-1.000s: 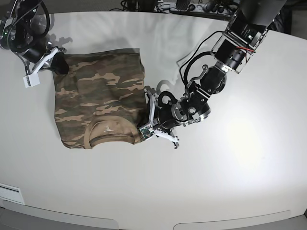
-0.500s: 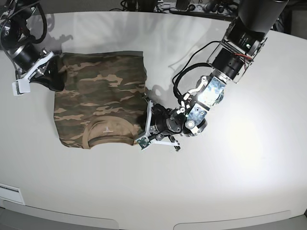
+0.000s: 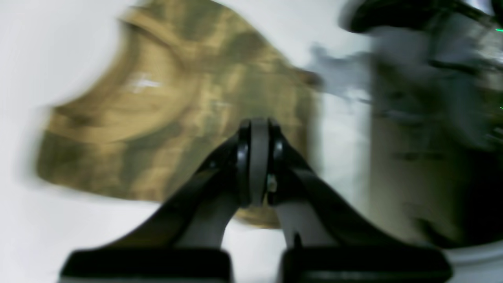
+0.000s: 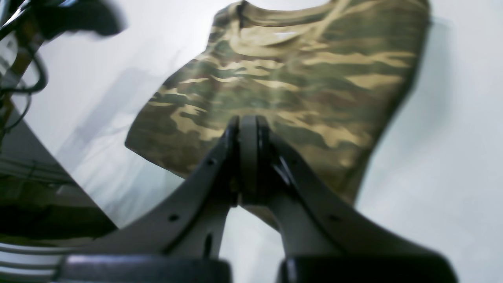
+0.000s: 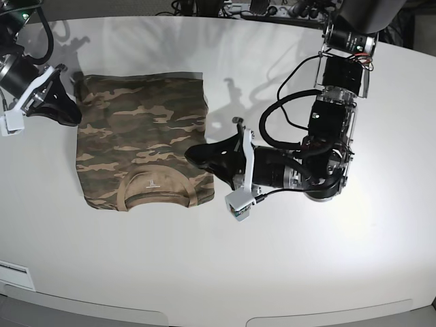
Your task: Fold the T-shirt properly
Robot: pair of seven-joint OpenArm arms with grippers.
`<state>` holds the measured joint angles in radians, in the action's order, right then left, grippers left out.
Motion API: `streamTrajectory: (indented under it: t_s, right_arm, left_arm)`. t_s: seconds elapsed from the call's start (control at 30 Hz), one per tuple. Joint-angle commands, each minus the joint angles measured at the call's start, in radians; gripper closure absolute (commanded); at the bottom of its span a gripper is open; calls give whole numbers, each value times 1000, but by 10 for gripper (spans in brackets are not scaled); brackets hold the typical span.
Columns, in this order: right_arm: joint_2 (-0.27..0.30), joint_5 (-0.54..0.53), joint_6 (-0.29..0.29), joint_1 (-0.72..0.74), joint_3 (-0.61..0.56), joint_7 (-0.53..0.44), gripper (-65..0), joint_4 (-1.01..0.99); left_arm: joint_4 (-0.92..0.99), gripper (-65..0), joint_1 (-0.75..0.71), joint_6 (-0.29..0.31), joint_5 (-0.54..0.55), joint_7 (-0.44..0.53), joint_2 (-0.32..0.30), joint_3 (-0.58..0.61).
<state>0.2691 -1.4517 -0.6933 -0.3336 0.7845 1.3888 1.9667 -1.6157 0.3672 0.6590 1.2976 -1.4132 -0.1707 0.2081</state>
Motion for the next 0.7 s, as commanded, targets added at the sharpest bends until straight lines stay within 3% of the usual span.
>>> streamTrajectory:
  t_s: [0.0,0.03,0.1,0.2,0.3,0.67]
  right_arm:
    - [17,-32,-5,-11,26,-18,0,21]
    - [16,-32,-5,-27,45,-18,0,25]
    - [17,-32,-5,-65,80,-13,0,42]
    - [16,-32,-5,-129,129,8,0,86]
    - [16,-32,-5,-198,178,8,0,139]
    - [13,-32,-5,-476,285,8,0,279]
  left_arm:
    - [-17,0,5,23,112,17,4,-19]
    - [-18,0,-18,38,186,17,4,-35]
    - [-31,0,-70,39,186,17,1,-64]
    - [-61,0,-135,-21,186,17,-2,-107]
    - [-113,0,-203,-27,186,17,-24,-131]
    - [-416,0,-560,-7,186,17,-232,-153]
